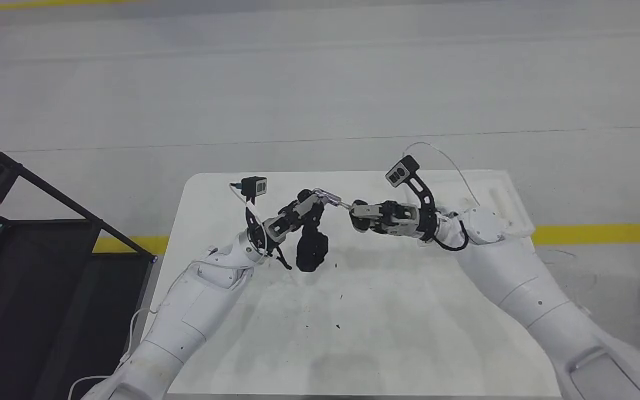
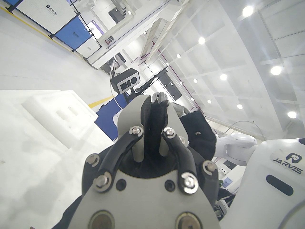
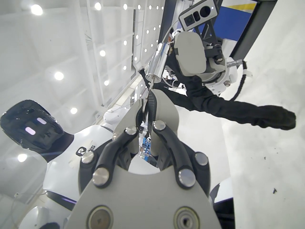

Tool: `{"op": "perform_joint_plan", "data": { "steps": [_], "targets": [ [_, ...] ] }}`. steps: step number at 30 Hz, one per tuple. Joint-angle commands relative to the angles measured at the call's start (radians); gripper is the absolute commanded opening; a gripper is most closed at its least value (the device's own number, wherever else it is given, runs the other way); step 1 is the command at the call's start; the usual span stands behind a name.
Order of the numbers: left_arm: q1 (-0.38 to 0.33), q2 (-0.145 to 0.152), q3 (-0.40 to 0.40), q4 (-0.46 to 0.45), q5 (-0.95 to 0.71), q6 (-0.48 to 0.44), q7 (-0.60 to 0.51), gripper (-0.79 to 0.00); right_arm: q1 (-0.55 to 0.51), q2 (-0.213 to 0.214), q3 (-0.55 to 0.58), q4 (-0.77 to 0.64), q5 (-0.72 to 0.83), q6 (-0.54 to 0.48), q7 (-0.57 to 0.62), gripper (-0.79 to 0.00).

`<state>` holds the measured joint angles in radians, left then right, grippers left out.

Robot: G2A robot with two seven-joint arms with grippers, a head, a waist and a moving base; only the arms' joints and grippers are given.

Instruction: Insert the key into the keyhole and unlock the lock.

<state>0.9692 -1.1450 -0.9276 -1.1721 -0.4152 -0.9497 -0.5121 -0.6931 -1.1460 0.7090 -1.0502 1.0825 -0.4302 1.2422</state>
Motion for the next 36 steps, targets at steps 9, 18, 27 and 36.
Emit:
{"op": "perform_joint_plan", "data": {
  "steps": [9,18,27,36],
  "targets": [
    [0.000,0.000,0.000,0.000,0.000,0.000,0.000,-0.785,-0.040,-0.016,0.028,-0.037,0.047,0.180,-0.038,-0.785],
    [0.000,0.000,0.000,0.000,0.000,0.000,0.000,-0.785,-0.086,-0.023,0.069,-0.075,0.127,0.357,-0.081,-0.785],
    [0.000,0.000,0.000,0.000,0.000,0.000,0.000,-0.785,-0.116,-0.032,0.106,-0.090,0.177,0.484,-0.121,-0.785],
    [0.000,0.000,0.000,0.000,0.000,0.000,0.000,-0.785,-0.128,-0.040,0.128,-0.093,0.153,0.534,-0.109,0.000]
  ]
}}
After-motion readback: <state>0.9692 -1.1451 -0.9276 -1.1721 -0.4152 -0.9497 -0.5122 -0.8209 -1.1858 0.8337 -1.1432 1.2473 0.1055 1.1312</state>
